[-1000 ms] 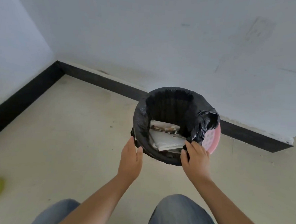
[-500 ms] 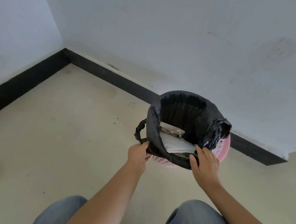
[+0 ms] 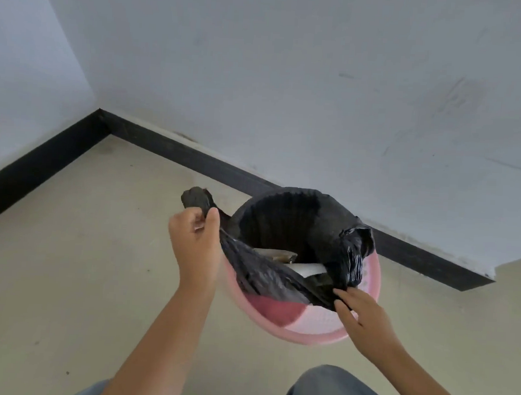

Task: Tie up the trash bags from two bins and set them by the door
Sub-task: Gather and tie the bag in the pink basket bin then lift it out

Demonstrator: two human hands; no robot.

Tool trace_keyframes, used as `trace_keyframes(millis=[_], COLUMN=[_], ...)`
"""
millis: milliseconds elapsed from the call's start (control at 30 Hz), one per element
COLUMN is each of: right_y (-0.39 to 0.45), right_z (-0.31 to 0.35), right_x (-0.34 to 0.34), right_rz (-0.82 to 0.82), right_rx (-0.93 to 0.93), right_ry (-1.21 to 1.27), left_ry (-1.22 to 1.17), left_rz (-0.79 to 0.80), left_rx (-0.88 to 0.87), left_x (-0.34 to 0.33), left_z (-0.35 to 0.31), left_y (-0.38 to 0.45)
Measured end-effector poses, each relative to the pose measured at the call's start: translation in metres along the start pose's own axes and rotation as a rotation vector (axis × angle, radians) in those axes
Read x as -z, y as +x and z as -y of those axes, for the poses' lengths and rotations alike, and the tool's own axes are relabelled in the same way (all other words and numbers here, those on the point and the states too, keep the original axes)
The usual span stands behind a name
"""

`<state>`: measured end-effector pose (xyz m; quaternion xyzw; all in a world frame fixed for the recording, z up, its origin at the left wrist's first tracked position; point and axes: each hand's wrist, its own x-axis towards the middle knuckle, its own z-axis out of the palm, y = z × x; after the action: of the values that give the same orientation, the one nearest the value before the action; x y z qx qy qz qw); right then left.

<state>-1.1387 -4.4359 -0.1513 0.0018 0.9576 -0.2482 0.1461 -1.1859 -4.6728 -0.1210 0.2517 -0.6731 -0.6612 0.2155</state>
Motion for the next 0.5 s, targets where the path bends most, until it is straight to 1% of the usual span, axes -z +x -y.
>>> trace_keyframes(millis=[33,133,233,267,300,333,400,433,467,500], right_y=[-0.004,-0.005,0.010,0.020,0.031,0.045,0.074,0.086,0.097,0.107], right_z=[0.001,0.008,0.014,0.016,0.020,0.021,0.023,0.026,0.029,0.031], right_x=[0.006,0.026,0.046,0.054,0.064,0.073,0.085,0.088,0.091,0.091], right_rz=[-0.036,-0.191,-0.373,-0.413,-0.419,-0.388,-0.264,-0.203,-0.153,-0.116], right_rx=[-0.009,-0.064,-0.192,-0.233,-0.275,-0.326,-0.413,-0.436,-0.444,-0.438], right_ry=[0.067,0.220,0.321,0.349,0.366,0.385,0.383,0.345,0.294,0.226], left_ry=[0.017,-0.048,-0.157,-0.152,-0.099,-0.045,0.025,0.075,0.184,0.343], left_rz=[0.035,0.149,0.321,0.374,0.401,0.404,0.359,0.318,0.288,0.264], left_rx=[0.047,0.335,0.527,0.572,0.607,0.645,0.699,0.688,0.637,0.538], left_x=[0.002,0.005,0.002,-0.001,-0.003,-0.006,-0.011,-0.015,-0.018,-0.021], left_z=[0.003,0.014,0.009,0.005,0.001,-0.003,-0.005,-0.006,-0.007,-0.009], left_y=[0.006,0.022,0.033,0.035,0.037,0.039,0.046,0.050,0.054,0.059])
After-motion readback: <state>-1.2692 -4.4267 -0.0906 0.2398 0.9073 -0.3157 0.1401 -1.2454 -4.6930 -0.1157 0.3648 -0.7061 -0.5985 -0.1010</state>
